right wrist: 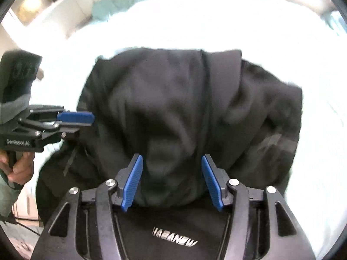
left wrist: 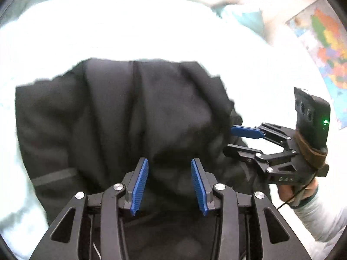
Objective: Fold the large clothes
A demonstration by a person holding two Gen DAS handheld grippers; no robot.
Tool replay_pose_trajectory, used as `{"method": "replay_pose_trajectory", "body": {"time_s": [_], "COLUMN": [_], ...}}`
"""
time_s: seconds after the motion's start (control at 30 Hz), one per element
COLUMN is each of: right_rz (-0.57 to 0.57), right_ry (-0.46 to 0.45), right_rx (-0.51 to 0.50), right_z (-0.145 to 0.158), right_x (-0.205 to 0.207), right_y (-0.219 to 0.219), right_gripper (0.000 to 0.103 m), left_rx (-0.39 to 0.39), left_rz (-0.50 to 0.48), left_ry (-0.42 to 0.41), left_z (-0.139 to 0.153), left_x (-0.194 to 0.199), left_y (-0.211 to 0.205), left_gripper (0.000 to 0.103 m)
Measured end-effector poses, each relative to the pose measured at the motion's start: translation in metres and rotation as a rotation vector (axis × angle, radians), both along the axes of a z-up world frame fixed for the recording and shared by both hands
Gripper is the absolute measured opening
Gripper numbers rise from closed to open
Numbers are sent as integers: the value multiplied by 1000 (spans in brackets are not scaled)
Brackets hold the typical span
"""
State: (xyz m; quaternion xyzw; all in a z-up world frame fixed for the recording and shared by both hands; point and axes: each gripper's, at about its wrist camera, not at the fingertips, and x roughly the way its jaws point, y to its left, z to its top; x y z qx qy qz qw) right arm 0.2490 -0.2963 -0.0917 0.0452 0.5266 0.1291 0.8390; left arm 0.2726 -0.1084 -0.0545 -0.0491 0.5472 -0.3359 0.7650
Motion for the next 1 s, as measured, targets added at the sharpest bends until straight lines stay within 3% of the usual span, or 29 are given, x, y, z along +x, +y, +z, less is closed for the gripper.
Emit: {"method": "replay_pose_trajectory", "body": {"time_s": [0.1,0.17,0.23,0.37,0.5,0.7,0.8,1.0], "right_rz": [-38,-92,-106,-115,-155,-216,-223,-244], "right_ry": [-73,-72,-35,35,40,15,13,36], "right_rx": [-41,-120,-124,-74,-22,21,-4,8], "right_z": [16,7,-13,-52,-39,-12,-5,0], "right_x": [37,59,74,82,77,31,-2,-60], "right_y": [-7,-10,-14,-26,-42,-48,-54,-65], "right_gripper": [60,60,60,59,59,59,60,60], "left_rx": [39,67,63,106,118,134,87,101], "left_rz": [143,224,260,254,225,252,298,356], "left_ry": [-45,17,58,74,41,46,86,79], "left_z": [-1,-24,-43,-64,-46,-22,-17,-11], "left_x": [30,51,57,61,65,21,-9,-61], "left_y": [2,9,12,13,-1,51,77,109], "left_gripper": [53,53,52,50,50,51,51,51]}}
